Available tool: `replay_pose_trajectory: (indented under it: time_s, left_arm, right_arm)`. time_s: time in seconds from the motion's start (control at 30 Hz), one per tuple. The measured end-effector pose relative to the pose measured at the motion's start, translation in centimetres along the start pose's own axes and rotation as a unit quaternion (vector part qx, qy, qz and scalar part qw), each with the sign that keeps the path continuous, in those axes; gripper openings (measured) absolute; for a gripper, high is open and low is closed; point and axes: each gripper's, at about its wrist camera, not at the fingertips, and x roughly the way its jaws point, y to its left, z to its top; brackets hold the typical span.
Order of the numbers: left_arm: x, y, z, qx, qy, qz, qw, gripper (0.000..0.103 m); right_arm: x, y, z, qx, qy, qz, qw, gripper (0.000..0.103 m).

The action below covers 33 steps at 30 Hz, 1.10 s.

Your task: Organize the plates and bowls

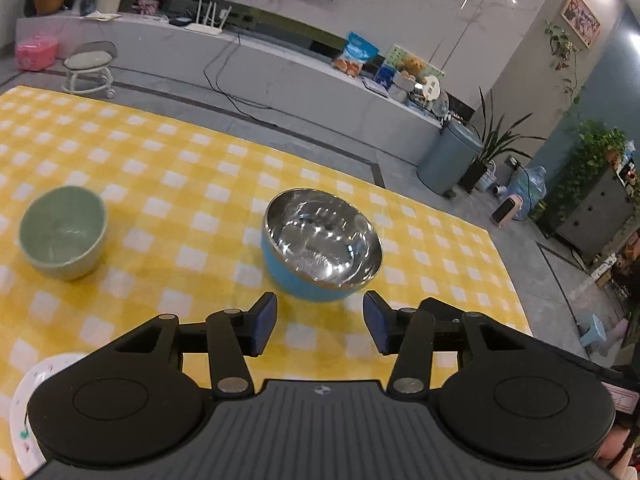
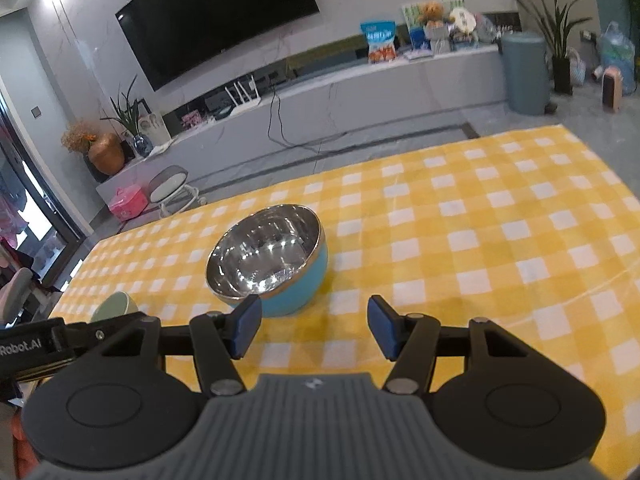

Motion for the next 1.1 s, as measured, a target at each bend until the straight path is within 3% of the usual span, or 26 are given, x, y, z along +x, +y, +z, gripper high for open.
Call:
replay_pose_trajectory:
  time_s: [0.23, 0.43, 0.77, 0.9, 1.1]
  left_arm:
    - [3.7, 0.1, 2.0, 0.010, 0.024, 0.027, 0.9993, 0.058]
    - [6.3, 1.2, 3.6, 0.009, 0.017, 0.062, 0.9979, 0.058]
    - [10.5, 1.6, 4.4, 0.021, 0.030, 0.073, 0.9966, 0.059]
    - [11.6, 1.4, 4.3, 0.030, 0.040, 0.080, 0.9956, 0.057]
    - [12.0, 1.0, 3.8, 0.049, 0.057, 0.082, 0.9938, 0.034]
  right_arm:
    - [3.1, -0.1, 2.4, 0.045, 0.030, 0.008, 0.999, 0.059]
    - [5.9, -0.3, 3.5, 0.077, 0.052, -0.004, 0.996, 0.057]
    - [7.5, -0.6, 3.2, 0.097, 0.073, 0.009, 0.993, 0.049]
    - [8.1, -1.0, 2.9, 0.115, 0.089, 0.024, 0.989, 0.040]
    - [8.3, -1.0, 2.7, 0.116, 0.091, 0.029, 0.989, 0.035]
